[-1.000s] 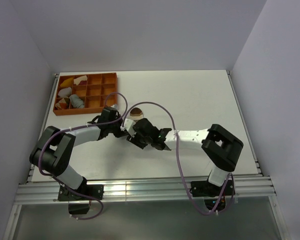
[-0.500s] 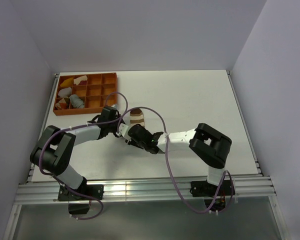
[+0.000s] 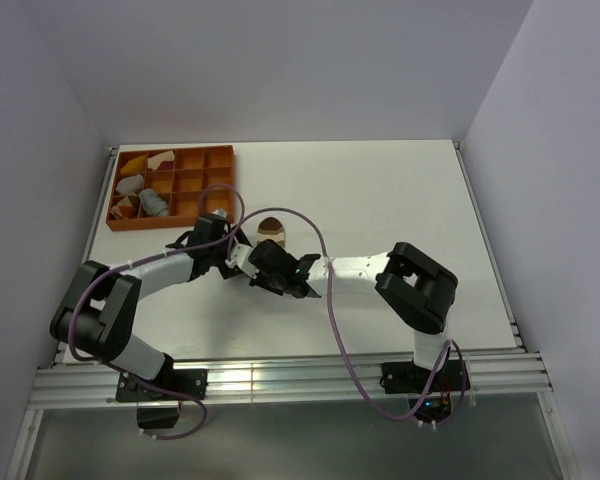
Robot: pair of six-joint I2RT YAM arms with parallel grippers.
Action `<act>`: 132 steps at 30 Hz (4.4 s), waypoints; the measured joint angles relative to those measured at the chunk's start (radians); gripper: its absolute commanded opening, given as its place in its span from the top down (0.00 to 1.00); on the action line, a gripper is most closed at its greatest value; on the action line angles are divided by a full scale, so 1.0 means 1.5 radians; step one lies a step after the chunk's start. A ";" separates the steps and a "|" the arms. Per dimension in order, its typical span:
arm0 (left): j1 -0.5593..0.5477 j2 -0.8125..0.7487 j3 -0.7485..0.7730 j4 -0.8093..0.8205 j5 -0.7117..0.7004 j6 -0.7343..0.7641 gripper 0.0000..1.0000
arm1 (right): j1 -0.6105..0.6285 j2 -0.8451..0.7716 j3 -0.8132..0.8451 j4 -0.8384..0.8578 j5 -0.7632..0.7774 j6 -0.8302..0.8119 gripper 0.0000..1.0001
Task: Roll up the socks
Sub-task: Roll the sock at the center of the board.
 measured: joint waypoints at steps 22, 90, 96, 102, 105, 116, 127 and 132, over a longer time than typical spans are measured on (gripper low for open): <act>0.074 0.023 -0.013 0.055 -0.033 -0.009 0.61 | -0.092 0.118 0.242 -0.288 -0.367 0.009 1.00; 0.082 -0.046 0.052 -0.050 -0.182 -0.031 0.28 | -0.194 0.187 0.245 -0.231 -0.626 0.180 1.00; 0.093 -0.049 0.064 -0.071 -0.184 -0.021 0.31 | -0.183 0.174 0.236 -0.223 -0.592 0.192 1.00; 0.093 -0.039 0.035 -0.053 -0.130 -0.014 0.36 | -0.176 0.165 0.229 -0.217 -0.568 0.193 1.00; 0.092 -0.013 0.025 -0.048 -0.112 -0.011 0.40 | -0.174 0.164 0.229 -0.217 -0.564 0.194 1.00; 0.065 0.089 0.060 0.039 -0.090 -0.008 0.63 | -0.159 0.151 0.221 -0.211 -0.529 0.184 1.00; 0.051 0.179 0.138 0.105 -0.051 0.008 0.56 | -0.163 0.157 0.234 -0.215 -0.523 0.168 1.00; 0.054 0.182 0.148 0.102 -0.057 0.008 0.46 | -0.171 0.164 0.243 -0.209 -0.527 0.160 1.00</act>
